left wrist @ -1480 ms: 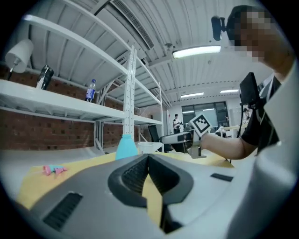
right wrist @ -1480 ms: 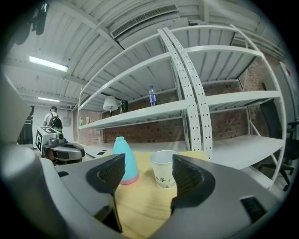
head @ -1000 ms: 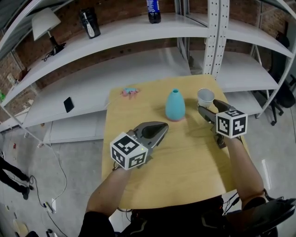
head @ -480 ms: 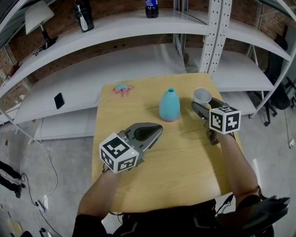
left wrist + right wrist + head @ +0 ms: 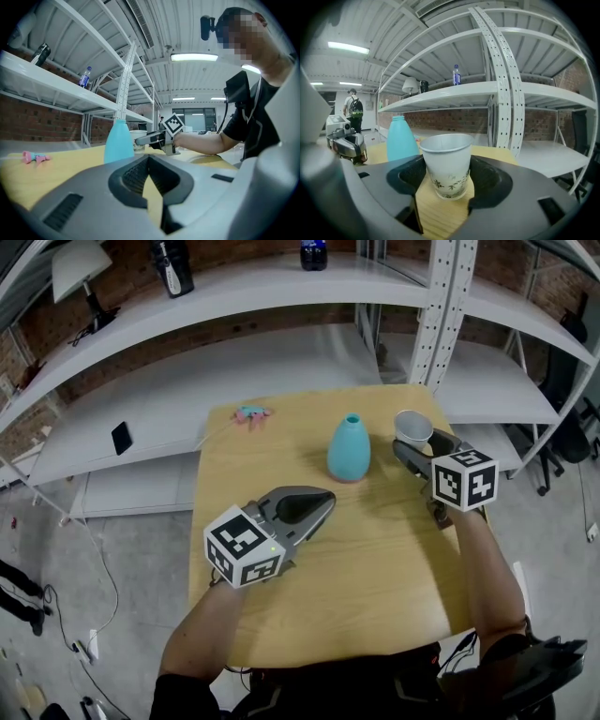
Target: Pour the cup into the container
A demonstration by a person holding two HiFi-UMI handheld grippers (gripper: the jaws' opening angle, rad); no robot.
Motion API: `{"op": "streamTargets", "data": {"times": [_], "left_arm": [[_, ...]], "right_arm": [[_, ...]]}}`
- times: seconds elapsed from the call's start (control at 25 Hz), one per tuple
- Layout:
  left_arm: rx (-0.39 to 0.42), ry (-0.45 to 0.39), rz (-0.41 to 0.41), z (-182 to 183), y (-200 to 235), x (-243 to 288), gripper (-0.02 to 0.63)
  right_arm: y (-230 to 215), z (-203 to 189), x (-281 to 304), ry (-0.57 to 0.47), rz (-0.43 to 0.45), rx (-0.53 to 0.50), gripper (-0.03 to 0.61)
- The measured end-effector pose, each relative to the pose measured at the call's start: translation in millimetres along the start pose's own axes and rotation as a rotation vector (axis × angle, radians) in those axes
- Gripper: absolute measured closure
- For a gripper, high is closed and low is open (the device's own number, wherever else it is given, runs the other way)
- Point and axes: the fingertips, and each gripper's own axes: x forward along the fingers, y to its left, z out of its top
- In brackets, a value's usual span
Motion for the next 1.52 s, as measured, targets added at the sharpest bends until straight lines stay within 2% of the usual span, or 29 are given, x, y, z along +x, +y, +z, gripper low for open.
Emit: {"op": "streamTargets", "data": {"times": [0.2, 0.48, 1.12, 1.52], "left_arm": [[-0.001, -0.001, 0.003, 0, 0, 0, 0.612], [0.0, 0.002, -0.006, -1, -6, -2, 0.612], [0.003, 0.006, -0.03, -1, -11, -4, 0.612], [0.005, 0.005, -0.041, -2, -14, -5, 0.612]], "right_arm": [[17, 37, -12, -0.015, 0.013, -0.163, 0.282], [34, 74, -19, -0.006, -0.052, -0.446, 0.282], [73, 97, -7, 0.098, -0.148, -0.884, 0.282], [73, 96, -1, 0.136, -0.179, -0.963, 0.282]]}}
